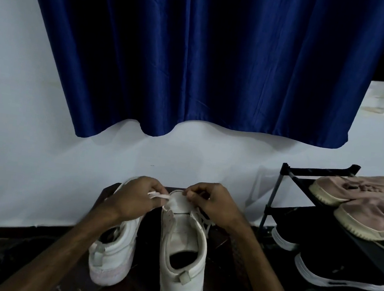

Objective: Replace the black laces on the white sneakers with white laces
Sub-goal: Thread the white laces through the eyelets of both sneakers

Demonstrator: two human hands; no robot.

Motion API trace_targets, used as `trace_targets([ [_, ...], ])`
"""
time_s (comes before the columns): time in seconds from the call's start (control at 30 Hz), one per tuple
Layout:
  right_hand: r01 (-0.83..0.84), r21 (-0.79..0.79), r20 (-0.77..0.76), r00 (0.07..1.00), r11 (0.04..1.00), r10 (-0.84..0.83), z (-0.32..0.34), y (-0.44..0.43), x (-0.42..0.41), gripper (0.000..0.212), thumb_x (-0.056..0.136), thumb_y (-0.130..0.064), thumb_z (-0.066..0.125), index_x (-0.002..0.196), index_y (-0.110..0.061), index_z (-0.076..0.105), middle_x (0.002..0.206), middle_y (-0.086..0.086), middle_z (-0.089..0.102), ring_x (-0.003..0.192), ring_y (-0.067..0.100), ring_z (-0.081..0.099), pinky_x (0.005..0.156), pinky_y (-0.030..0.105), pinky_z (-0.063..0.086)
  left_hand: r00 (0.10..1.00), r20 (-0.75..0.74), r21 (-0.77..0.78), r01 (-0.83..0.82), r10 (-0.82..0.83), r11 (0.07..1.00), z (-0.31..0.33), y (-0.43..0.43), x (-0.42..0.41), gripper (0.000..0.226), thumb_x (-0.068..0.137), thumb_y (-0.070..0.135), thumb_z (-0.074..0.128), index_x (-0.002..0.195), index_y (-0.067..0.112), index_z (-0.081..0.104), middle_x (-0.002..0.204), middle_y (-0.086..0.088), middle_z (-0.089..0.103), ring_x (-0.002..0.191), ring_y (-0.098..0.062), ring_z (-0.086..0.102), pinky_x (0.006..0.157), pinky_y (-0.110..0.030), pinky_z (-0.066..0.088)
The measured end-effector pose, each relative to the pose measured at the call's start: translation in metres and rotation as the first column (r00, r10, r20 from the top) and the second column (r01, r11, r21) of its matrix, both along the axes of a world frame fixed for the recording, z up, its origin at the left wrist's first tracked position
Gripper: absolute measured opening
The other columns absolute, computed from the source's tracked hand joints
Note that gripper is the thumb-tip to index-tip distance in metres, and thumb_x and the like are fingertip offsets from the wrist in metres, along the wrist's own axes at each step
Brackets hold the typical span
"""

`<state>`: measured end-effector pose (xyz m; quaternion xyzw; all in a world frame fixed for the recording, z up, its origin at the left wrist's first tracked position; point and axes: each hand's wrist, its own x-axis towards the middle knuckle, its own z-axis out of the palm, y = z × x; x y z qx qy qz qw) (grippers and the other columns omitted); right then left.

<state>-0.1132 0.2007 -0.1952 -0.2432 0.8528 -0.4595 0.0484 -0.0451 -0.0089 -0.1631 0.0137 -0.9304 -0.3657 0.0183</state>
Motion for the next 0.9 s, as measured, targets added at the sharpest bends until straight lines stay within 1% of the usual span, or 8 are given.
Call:
trace_targets([
  [0.1, -0.028, 0.045, -0.043, 0.999, 0.999, 0.03, 0.004, -0.005, 0.006, 0.012, 0.089, -0.021, 0.068, 0.097, -0.017, 0.076, 0.092, -0.01, 0.073, 0.073, -0.021, 0.055, 0.068, -0.001, 0.037, 0.998, 0.069, -0.343, 0.018, 0.006, 0.939, 0.005, 0.011, 0.003, 0.021, 0.091, 0.046, 0.058, 0.084, 0.029, 0.067, 0.088, 0.01, 0.066, 0.088, -0.011, 0.062, 0.073, -0.027, 0.044],
  [0.2, -0.026, 0.002, -0.019, 0.999, 1.0, 0.026, 0.002, -0.003, 0.006, 0.011, 0.089, -0.015, 0.068, 0.097, -0.013, 0.076, 0.077, -0.016, 0.068, 0.064, -0.022, 0.054, 0.064, -0.002, 0.036, 0.994, 0.095, -0.449, 0.001, 0.047, 0.893, 0.001, 0.013, 0.002, 0.031, 0.089, 0.059, 0.054, 0.077, 0.03, 0.06, 0.085, 0.008, 0.064, 0.086, -0.014, 0.061, 0.073, -0.029, 0.044],
  [0.33, 0.011, 0.009, -0.004, 1.0, 1.0, -0.011, 0.001, -0.003, 0.006, 0.008, 0.086, -0.015, 0.071, 0.092, -0.017, 0.077, 0.056, -0.029, 0.06, 0.058, -0.017, 0.055, 0.059, 0.0, 0.036, 0.996, 0.046, -0.316, -0.061, 0.079, 0.947, 0.005, 0.009, 0.004, 0.021, 0.084, 0.044, 0.066, 0.077, 0.024, 0.066, 0.082, 0.009, 0.065, 0.084, -0.014, 0.062, 0.072, -0.028, 0.047],
  [0.57, 0.057, 0.088, -0.057, 0.997, 0.995, -0.052, -0.002, -0.002, 0.007, 0.011, 0.084, -0.018, 0.072, 0.089, -0.026, 0.077, 0.07, -0.027, 0.062, 0.068, -0.022, 0.054, 0.064, -0.002, 0.037, 0.964, -0.163, -0.221, -0.243, 0.21, 0.945, 0.027, -0.001, 0.004, 0.019, 0.089, 0.035, 0.066, 0.073, 0.027, 0.058, 0.081, 0.006, 0.065, 0.083, -0.021, 0.061, 0.075, -0.033, 0.047],
  [0.67, 0.063, 0.065, -0.052, 0.997, 0.996, -0.06, -0.002, -0.001, 0.008, 0.01, 0.084, -0.017, 0.072, 0.09, -0.023, 0.078, 0.07, -0.025, 0.063, 0.066, -0.02, 0.055, 0.063, -0.001, 0.037, 0.977, -0.146, 0.05, -0.152, 0.158, 0.987, 0.037, -0.003, 0.004, 0.022, 0.094, 0.032, 0.061, 0.077, 0.021, 0.07, 0.085, -0.002, 0.071, 0.084, -0.019, 0.064, 0.079, -0.031, 0.047],
  [0.77, 0.054, 0.037, -0.042, 0.998, 0.998, -0.053, -0.003, 0.0, 0.01, 0.009, 0.084, -0.016, 0.073, 0.09, -0.021, 0.078, 0.07, -0.025, 0.064, 0.066, -0.018, 0.057, 0.064, 0.0, 0.038, 0.975, -0.141, 0.329, -0.12, 0.174, 0.937, 0.051, -0.003, 0.01, 0.031, 0.101, 0.029, 0.048, 0.088, 0.017, 0.073, 0.09, 0.002, 0.071, 0.074, 0.007, 0.062, 0.066, -0.01, 0.044],
  [0.83, 0.067, 0.023, -0.048, 0.997, 0.997, -0.066, -0.001, 0.001, 0.012, 0.008, 0.085, -0.018, 0.072, 0.09, -0.021, 0.078, 0.071, -0.024, 0.065, 0.066, -0.017, 0.058, 0.064, 0.0, 0.039, 0.973, -0.174, 0.319, -0.092, 0.154, 0.943, 0.054, -0.002, 0.014, 0.024, 0.1, 0.021, 0.052, 0.092, 0.016, 0.074, 0.089, 0.006, 0.072, 0.07, 0.011, 0.061, 0.066, -0.01, 0.045],
  [0.9, 0.083, 0.028, -0.047, 0.996, 0.996, -0.081, 0.001, 0.001, 0.012, 0.009, 0.087, -0.021, 0.07, 0.092, -0.021, 0.077, 0.072, -0.02, 0.067, 0.065, -0.016, 0.058, 0.063, 0.001, 0.039, 0.966, -0.225, 0.136, -0.101, 0.13, 0.985, 0.049, -0.003, 0.013, 0.017, 0.096, 0.021, 0.059, 0.093, 0.018, 0.076, 0.094, 0.009, 0.073, 0.083, 0.005, 0.064, 0.084, -0.024, 0.05],
])
